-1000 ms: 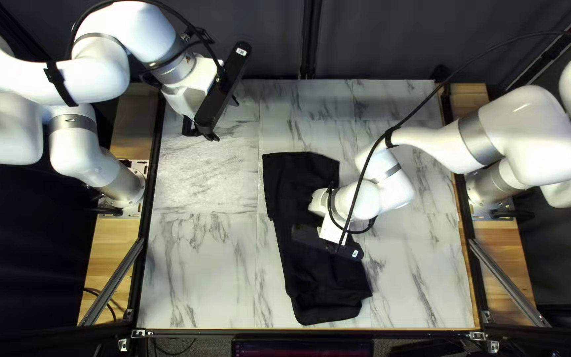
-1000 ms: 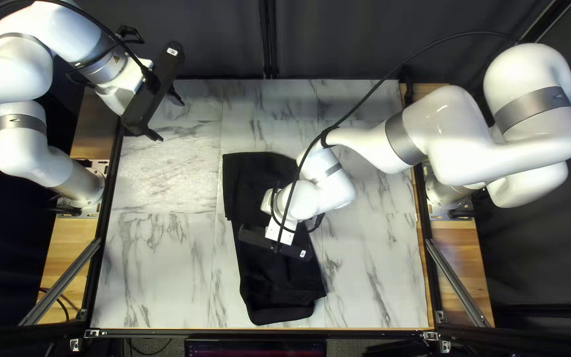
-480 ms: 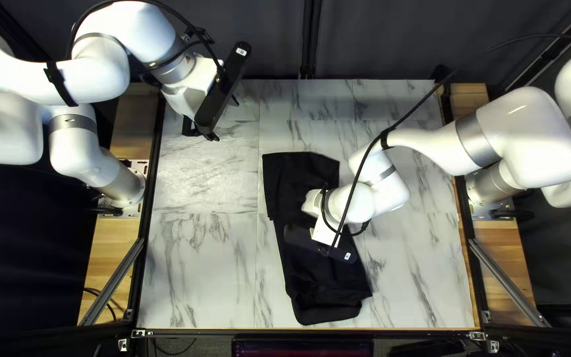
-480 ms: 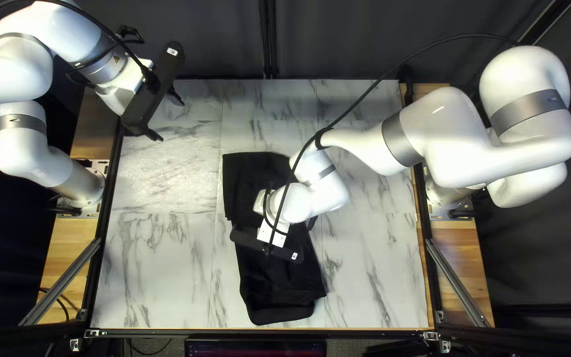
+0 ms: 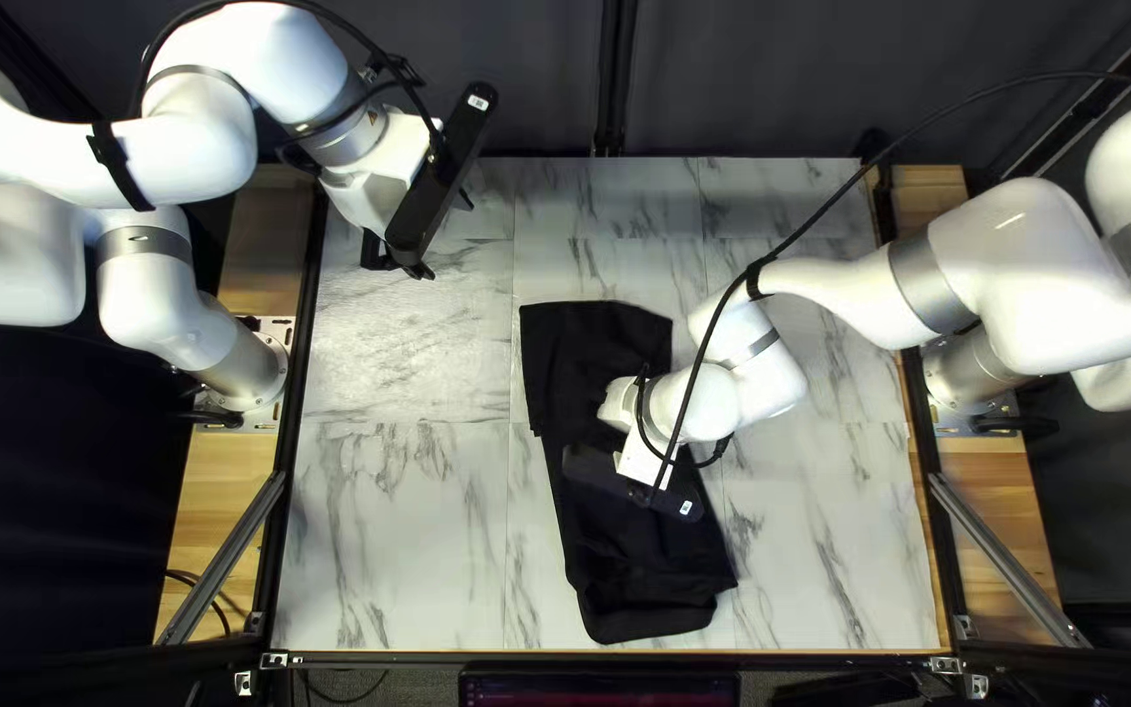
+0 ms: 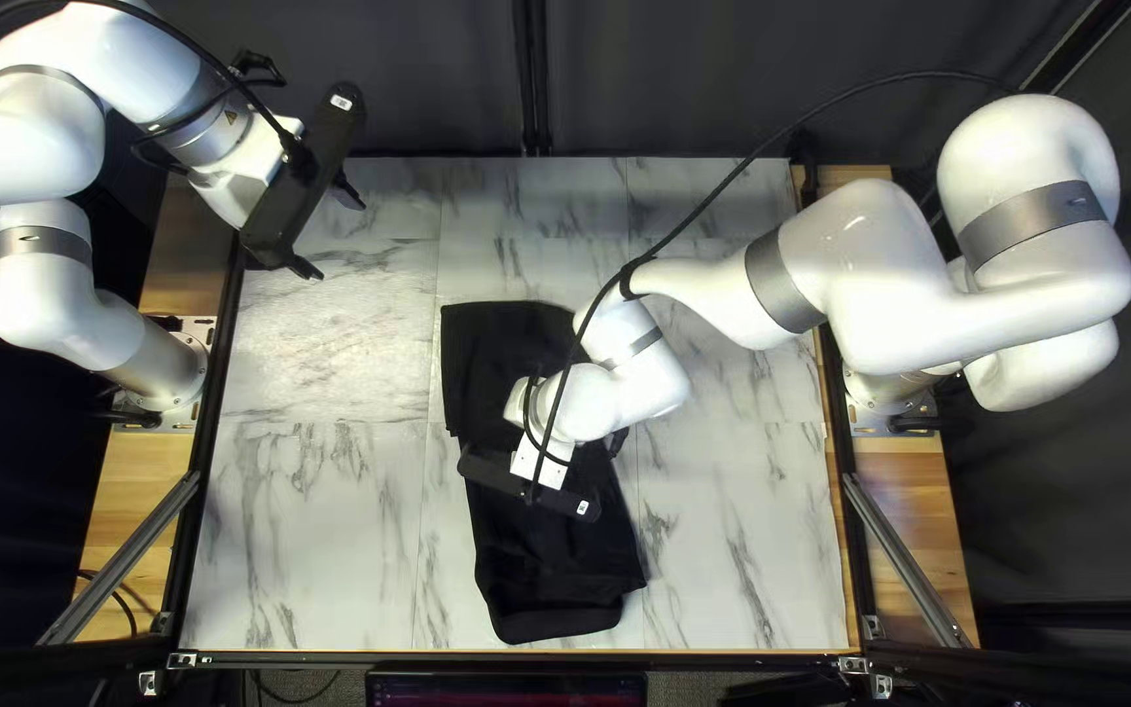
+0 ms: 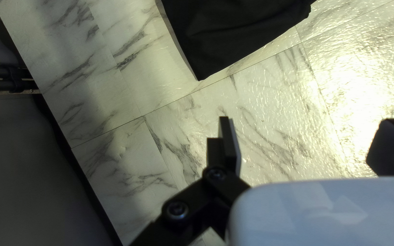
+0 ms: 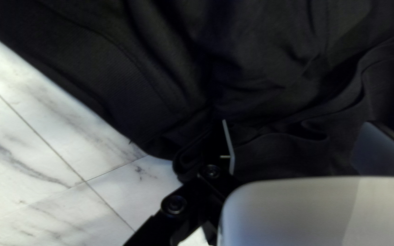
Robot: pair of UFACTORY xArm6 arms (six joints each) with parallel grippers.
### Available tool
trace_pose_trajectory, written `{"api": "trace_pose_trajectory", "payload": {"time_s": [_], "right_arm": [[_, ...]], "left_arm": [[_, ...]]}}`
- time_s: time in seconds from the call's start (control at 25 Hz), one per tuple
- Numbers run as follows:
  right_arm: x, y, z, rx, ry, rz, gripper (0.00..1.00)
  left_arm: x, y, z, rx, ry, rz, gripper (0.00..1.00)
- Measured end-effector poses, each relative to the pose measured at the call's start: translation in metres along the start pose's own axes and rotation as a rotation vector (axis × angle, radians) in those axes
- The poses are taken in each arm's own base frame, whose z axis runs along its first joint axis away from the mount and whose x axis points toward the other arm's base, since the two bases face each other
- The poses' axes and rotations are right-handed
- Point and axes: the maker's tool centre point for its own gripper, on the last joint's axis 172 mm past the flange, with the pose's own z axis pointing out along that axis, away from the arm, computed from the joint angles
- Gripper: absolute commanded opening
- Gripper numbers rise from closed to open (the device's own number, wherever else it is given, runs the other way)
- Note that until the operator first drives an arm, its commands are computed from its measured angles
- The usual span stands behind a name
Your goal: Fold t-shirt
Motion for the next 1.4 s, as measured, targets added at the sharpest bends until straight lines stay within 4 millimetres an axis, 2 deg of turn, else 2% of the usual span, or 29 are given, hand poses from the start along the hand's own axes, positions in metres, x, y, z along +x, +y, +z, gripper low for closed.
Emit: {"api": "trace_pose_trajectory", "payload": {"time_s": [0.12, 0.28, 0.56, 1.04, 1.2, 1.4], "right_arm": [[0.000, 0.000, -0.006, 0.001, 0.002, 0.011, 1.00], [0.010, 0.016, -0.014, -0.018, 0.000, 0.020, 1.00], [0.013, 0.036, -0.004, -0.050, -0.036, 0.077, 1.00], [0.016, 0.037, -0.001, -0.064, -0.055, 0.101, 1.00], [0.012, 0.034, 0.000, -0.033, -0.058, 0.101, 1.00], [0.004, 0.030, -0.003, 0.008, -0.098, 0.186, 1.00]], "left_arm": [[0.000, 0.000, 0.000, 0.000, 0.000, 0.000, 1.00], [0.000, 0.000, 0.000, 0.000, 0.000, 0.000, 1.00], [0.000, 0.000, 0.000, 0.000, 0.000, 0.000, 1.00], [0.000, 0.000, 0.000, 0.000, 0.000, 0.000, 1.00], [0.000, 0.000, 0.000, 0.000, 0.000, 0.000, 1.00], [0.000, 0.000, 0.000, 0.000, 0.000, 0.000, 1.00]]}}
